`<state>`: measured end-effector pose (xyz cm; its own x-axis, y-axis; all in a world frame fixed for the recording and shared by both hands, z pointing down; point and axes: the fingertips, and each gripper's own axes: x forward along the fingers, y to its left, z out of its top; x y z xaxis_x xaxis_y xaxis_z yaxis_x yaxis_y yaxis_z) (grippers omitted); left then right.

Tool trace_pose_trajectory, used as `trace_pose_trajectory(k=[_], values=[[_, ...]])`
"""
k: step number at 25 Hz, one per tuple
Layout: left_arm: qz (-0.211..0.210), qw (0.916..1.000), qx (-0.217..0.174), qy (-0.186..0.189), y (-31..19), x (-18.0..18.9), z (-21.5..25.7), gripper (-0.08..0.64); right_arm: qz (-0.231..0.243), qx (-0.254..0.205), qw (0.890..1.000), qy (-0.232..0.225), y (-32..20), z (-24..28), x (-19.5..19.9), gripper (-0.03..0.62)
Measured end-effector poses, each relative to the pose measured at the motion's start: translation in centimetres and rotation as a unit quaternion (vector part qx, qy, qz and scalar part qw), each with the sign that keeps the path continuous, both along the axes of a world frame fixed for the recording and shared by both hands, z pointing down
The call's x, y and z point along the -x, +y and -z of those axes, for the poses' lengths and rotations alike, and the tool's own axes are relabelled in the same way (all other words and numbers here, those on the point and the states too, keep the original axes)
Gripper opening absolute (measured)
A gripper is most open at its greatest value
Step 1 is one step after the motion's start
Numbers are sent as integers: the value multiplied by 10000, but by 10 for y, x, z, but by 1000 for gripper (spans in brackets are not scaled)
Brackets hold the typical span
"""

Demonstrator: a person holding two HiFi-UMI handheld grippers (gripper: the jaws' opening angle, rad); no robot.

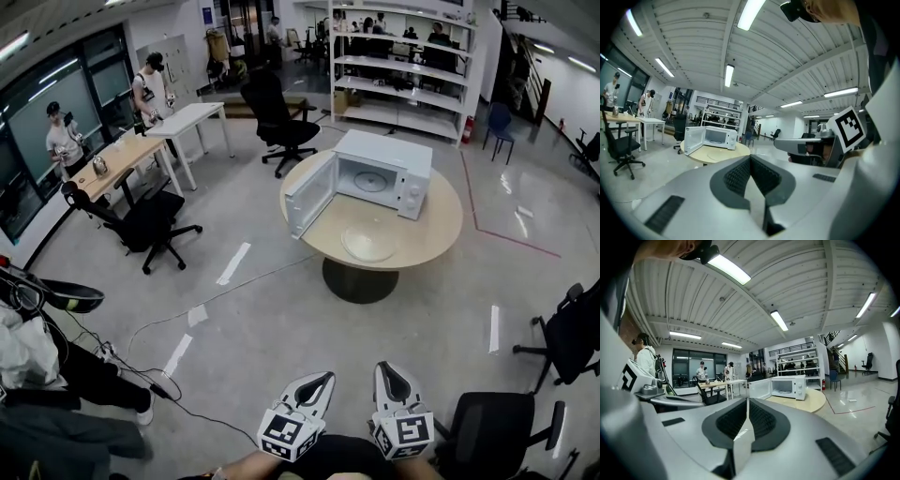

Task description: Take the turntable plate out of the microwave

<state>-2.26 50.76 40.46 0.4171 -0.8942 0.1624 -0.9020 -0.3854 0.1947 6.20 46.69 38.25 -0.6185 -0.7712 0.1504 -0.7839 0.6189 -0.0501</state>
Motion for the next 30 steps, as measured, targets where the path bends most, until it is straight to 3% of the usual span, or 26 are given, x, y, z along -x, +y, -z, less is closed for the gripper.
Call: trace_pose_trajectory(k=[11, 20, 30], values=[[631, 9977, -14, -262, 51, -61, -16, 46, 200, 113, 9997, 30, 63, -29, -82, 32], [420, 9982, 225, -365, 66, -108, -41, 46, 158, 263, 9993, 212, 79, -50, -122, 17], [410, 9982, 251, -358, 63, -116, -38, 46, 133, 409, 9989, 183, 75, -57, -128, 15]])
